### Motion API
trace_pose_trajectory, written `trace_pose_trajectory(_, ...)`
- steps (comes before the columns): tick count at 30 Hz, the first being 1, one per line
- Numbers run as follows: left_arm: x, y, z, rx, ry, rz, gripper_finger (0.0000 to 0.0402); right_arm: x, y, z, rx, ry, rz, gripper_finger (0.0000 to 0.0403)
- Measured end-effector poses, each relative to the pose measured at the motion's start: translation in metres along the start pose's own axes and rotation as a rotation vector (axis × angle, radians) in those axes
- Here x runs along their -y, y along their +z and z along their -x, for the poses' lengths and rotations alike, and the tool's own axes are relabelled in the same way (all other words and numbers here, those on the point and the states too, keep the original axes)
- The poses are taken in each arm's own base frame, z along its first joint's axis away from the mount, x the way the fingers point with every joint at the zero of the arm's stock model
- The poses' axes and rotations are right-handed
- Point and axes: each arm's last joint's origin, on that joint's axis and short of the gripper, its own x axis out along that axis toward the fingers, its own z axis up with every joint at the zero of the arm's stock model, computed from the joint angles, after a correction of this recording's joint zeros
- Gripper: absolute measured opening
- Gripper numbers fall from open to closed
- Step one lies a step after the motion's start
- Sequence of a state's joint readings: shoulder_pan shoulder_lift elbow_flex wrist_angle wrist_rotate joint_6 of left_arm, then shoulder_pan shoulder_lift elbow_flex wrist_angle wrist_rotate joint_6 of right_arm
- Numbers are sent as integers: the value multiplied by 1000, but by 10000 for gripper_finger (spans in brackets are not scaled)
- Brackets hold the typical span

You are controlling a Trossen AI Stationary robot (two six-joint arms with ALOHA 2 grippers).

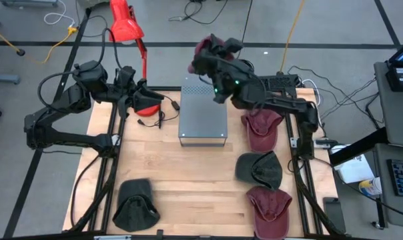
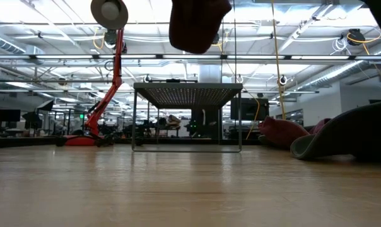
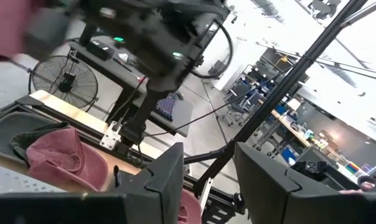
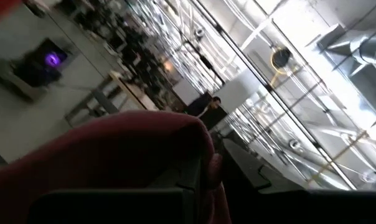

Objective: Pick & Place hat
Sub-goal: Put the left red cap on the shelf

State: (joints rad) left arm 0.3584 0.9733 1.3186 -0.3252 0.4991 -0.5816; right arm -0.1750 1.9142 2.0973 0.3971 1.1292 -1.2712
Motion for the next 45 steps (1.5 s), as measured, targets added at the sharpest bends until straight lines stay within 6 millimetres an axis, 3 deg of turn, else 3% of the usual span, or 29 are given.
trace_pose_trajectory(9, 0, 0, 0, 0, 0, 6, 133, -43, -15, -14, -123, 22, 48, 32)
trace_pose_trajectory(14, 0, 0, 0, 0, 0, 8, 141, -52, -22, -14, -151, 66, 36, 32)
trace_pose_trajectory(23, 0, 0, 0, 0, 0, 12, 149, -82, -46, -16, -192, 108, 55, 32)
trace_pose_trajectory(30, 0, 0, 0, 0, 0, 12, 150, -116, -77, -15, -223, 158, 130, 32)
trace_pose_trajectory(36, 0, 0, 0, 0, 0, 8, 149, -128, -83, -5, -200, 205, 163, 32)
trace_pose_trajectory(45, 0, 0, 0, -1, 0, 0, 150, -136, -78, 10, -124, 306, 174, 33)
